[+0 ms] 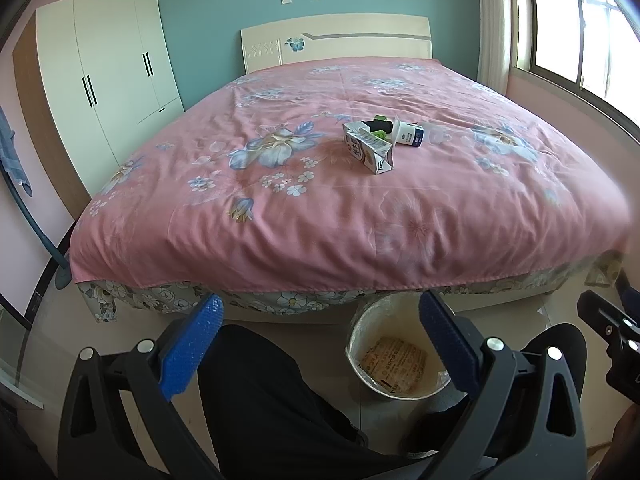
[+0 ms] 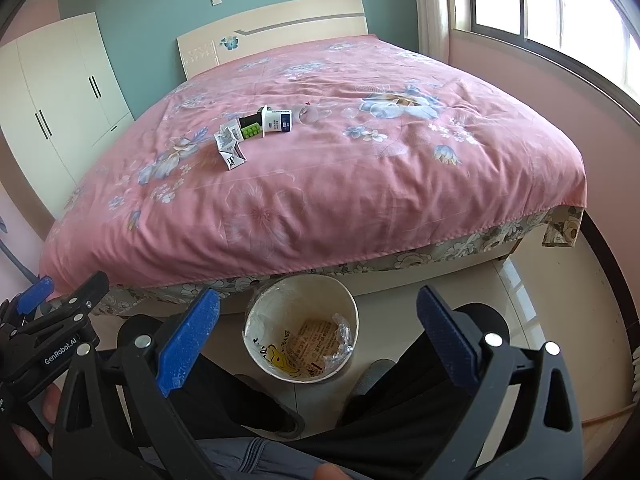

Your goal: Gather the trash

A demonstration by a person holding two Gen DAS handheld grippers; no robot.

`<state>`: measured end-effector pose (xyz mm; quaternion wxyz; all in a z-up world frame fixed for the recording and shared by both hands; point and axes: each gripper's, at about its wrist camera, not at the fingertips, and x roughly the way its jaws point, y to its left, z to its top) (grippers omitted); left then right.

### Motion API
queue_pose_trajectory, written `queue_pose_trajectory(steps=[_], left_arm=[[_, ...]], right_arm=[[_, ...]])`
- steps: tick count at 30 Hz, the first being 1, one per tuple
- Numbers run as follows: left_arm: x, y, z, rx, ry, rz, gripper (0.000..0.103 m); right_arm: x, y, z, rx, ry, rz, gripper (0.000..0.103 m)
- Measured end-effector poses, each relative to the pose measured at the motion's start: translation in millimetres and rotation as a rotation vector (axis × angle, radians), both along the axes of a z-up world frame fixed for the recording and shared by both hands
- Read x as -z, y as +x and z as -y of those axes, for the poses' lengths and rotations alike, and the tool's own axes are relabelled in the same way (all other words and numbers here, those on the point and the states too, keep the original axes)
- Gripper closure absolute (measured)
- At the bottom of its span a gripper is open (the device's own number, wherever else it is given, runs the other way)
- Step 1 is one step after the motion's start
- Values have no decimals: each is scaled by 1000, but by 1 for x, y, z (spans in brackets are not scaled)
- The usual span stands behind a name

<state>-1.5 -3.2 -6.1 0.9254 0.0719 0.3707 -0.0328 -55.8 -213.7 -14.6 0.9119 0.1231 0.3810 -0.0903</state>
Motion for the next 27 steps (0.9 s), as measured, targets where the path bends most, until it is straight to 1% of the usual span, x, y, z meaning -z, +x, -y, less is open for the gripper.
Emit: queue_pose_trajectory(steps=[27], left_arm=[[3,1,0,3,-2,-9,3]], right_arm=[[1,-1,0,3,1,-5,6]])
